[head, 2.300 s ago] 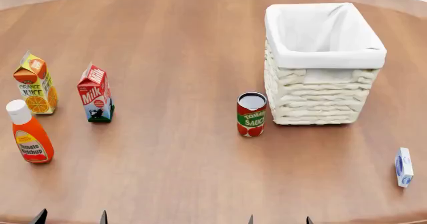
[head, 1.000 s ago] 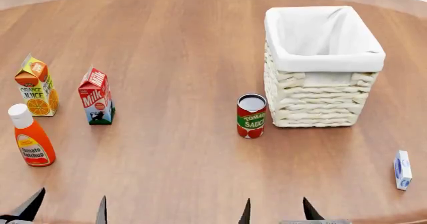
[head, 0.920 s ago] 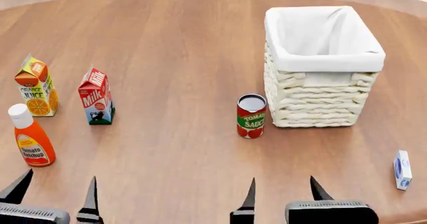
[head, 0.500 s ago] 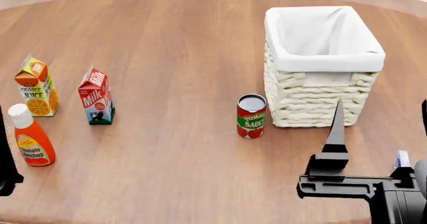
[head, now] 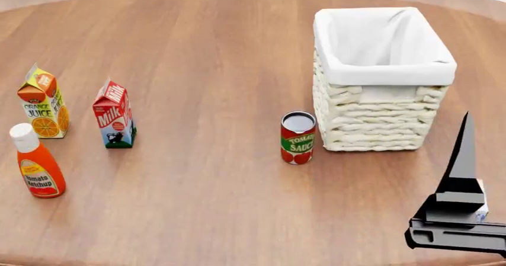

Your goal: Pick the milk and place it in the basket.

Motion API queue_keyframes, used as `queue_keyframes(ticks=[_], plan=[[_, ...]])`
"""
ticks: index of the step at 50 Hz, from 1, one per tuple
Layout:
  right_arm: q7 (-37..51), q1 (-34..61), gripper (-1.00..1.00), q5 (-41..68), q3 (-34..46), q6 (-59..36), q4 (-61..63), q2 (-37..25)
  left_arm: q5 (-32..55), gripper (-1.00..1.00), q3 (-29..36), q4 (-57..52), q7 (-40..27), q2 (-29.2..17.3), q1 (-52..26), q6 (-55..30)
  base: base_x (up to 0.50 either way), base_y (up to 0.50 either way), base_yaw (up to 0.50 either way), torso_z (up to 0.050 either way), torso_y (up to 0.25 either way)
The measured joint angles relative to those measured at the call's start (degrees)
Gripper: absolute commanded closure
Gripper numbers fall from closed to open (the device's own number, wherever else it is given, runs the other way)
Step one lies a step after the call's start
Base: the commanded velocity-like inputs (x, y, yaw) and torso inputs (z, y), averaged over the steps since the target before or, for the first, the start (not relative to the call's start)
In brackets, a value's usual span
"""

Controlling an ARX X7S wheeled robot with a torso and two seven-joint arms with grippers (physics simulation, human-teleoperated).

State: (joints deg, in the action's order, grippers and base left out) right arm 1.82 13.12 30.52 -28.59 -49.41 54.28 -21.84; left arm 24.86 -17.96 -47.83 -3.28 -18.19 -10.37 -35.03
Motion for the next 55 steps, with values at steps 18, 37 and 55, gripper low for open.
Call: queue_keyframes(ticks=[18, 37, 55], plan=[[-0.2, -1.7, -1.0, -1.8, 2.2, 2.0, 0.0, -1.3, 0.2, -1.0, 0.1, -0.2, -0.3, -0.7, 0.3, 0.3, 0.0, 0.43, 0.0, 0.0, 0.0], [0.0, -2.6, -1.0, -1.9, 3.3, 3.1, -0.2, -1.8, 0.2, -1.0, 0.4, -0.3, -0.6, -1.4, 0.5, 0.7, 0.0, 0.44, 0.0, 0.0, 0.0], [0.3, -3.5, -1.0, -2.4, 4.4, 4.0, -0.5, -2.5, 0.4, -1.0, 0.6, -0.1, -1.0, -1.9, 0.5, 0.9, 0.0, 0.08, 0.0, 0.0, 0.0]])
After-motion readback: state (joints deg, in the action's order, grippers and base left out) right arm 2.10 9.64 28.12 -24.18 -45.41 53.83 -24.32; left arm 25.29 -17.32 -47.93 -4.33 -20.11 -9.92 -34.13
